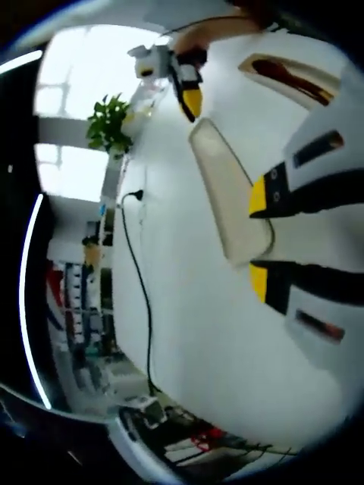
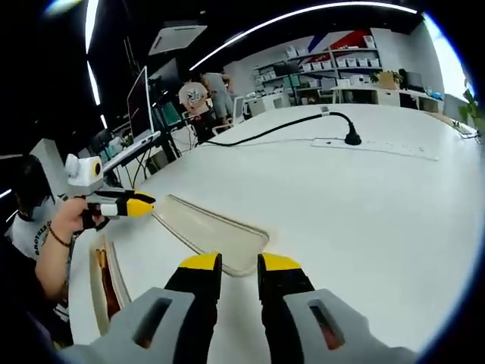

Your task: Arrange the utensils inside the cutlery case until each visible utensil rests in its matching compartment.

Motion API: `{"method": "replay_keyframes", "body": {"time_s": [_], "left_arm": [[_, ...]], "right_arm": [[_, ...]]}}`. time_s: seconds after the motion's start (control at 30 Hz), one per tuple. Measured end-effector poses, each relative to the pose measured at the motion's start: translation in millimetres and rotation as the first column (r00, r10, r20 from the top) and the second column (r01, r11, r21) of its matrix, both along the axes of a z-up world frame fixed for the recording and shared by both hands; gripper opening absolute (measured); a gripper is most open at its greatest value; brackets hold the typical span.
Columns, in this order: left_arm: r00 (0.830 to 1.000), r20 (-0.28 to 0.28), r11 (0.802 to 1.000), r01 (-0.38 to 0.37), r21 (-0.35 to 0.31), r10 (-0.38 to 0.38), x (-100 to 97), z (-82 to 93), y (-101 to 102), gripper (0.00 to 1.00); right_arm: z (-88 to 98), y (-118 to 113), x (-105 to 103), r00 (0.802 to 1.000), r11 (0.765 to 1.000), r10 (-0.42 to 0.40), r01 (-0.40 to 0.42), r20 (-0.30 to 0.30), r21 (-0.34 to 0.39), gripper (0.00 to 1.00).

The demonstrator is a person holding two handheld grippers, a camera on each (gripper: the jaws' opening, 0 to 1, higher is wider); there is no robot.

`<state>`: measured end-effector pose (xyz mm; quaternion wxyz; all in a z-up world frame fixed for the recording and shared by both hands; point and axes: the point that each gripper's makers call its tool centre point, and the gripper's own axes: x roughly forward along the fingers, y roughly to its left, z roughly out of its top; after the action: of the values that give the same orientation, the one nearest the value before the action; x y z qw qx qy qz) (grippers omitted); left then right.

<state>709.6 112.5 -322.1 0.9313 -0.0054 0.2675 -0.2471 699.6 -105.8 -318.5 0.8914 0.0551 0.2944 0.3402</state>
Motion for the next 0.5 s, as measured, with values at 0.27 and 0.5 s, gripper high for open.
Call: {"method": "replay_keyframes", "body": {"time_s": [0.27,0.5], "left_arm": [[1.000,-0.022,0.998,-0.001,-0.060,0.000,0.1,-4.8,-3,0.25],[0.999,-0.034,0.995,0.008,-0.103,-0.011,0.4,-4.1,-7,0.22]], "right_arm": [[-8.3,16,-8,0.998,0.998,0.054,-0.055,-0.043,-0.007,0.07],[-7.1,17,-10,0.998,0.998,0.055,-0.056,-0.033,-0.004,0.11]]}}
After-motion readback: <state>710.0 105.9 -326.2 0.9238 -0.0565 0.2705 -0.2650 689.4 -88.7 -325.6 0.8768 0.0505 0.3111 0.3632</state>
